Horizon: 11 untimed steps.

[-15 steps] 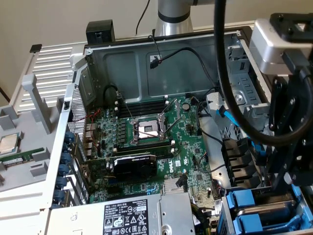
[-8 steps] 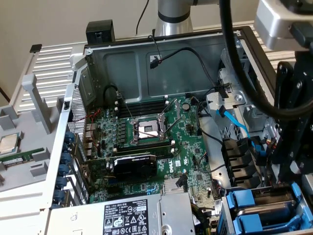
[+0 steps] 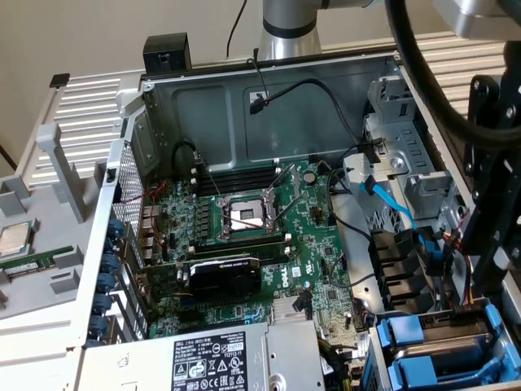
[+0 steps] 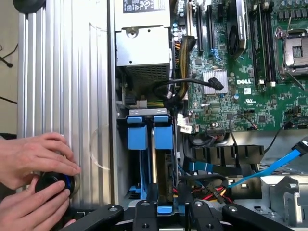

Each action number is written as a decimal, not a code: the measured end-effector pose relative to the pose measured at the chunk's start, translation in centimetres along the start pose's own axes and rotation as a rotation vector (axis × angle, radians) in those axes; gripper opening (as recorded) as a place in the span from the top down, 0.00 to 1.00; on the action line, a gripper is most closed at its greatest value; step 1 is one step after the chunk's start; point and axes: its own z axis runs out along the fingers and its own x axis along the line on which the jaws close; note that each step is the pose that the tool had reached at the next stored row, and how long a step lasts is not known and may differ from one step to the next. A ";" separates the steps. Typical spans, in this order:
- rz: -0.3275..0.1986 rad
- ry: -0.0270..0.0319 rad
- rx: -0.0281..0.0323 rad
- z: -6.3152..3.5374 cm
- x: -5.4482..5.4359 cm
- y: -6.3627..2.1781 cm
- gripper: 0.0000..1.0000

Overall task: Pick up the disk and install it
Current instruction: 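Insert the second disk wire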

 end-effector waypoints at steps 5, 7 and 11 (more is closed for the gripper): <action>0.001 0.0014 0.0037 -1.35 0.1 0.15 0.69; 0.001 0.0026 0.0046 -1.77 0.1 0.28 0.69; 0.003 0.0043 0.0089 -2.13 0.1 0.67 0.69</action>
